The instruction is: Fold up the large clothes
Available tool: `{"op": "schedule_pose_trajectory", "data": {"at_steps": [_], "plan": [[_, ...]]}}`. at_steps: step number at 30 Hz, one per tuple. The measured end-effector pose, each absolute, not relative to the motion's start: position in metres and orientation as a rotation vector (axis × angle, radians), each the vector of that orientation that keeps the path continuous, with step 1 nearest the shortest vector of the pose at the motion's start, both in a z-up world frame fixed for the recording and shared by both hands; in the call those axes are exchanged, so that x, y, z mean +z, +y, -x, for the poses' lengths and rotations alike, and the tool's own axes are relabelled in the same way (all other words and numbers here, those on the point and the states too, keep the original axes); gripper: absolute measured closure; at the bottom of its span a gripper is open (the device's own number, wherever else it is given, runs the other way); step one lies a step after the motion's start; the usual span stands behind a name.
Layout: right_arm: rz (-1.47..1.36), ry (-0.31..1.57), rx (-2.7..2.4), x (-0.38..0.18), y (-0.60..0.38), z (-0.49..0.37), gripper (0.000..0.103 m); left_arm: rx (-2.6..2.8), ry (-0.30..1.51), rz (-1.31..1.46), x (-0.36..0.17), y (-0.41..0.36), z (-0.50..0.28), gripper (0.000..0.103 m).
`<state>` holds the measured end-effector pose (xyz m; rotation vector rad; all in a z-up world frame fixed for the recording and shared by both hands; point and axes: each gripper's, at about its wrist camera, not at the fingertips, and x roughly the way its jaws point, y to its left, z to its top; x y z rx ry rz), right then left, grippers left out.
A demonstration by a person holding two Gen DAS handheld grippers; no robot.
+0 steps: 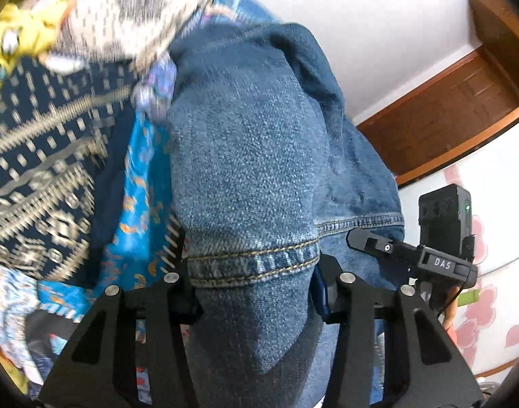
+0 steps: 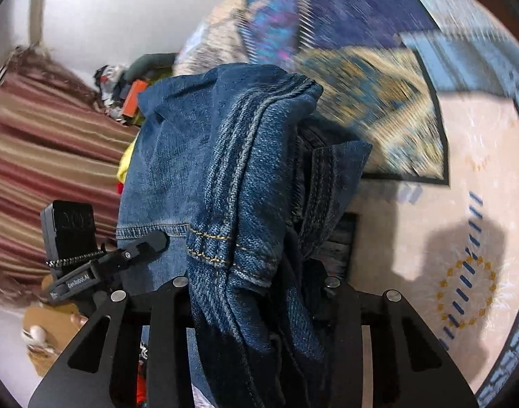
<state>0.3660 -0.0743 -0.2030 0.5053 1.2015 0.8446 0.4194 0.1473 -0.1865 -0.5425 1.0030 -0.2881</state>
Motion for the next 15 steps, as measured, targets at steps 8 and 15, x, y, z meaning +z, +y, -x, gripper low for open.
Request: {"op": "schedule_pose_trajectory", "data": {"at_steps": [8,15], "plan": [[-0.445,1.012,0.931,-0.105,-0.023,-0.356,0.069,-0.296,0.802,0.485,-0.093,0.204,-0.387,0.055],[-0.421,0.935,0.983,-0.079,0.041,-0.357,0.069,-0.250,0.735,0.448,-0.066,0.261,-0.376,0.055]]}}
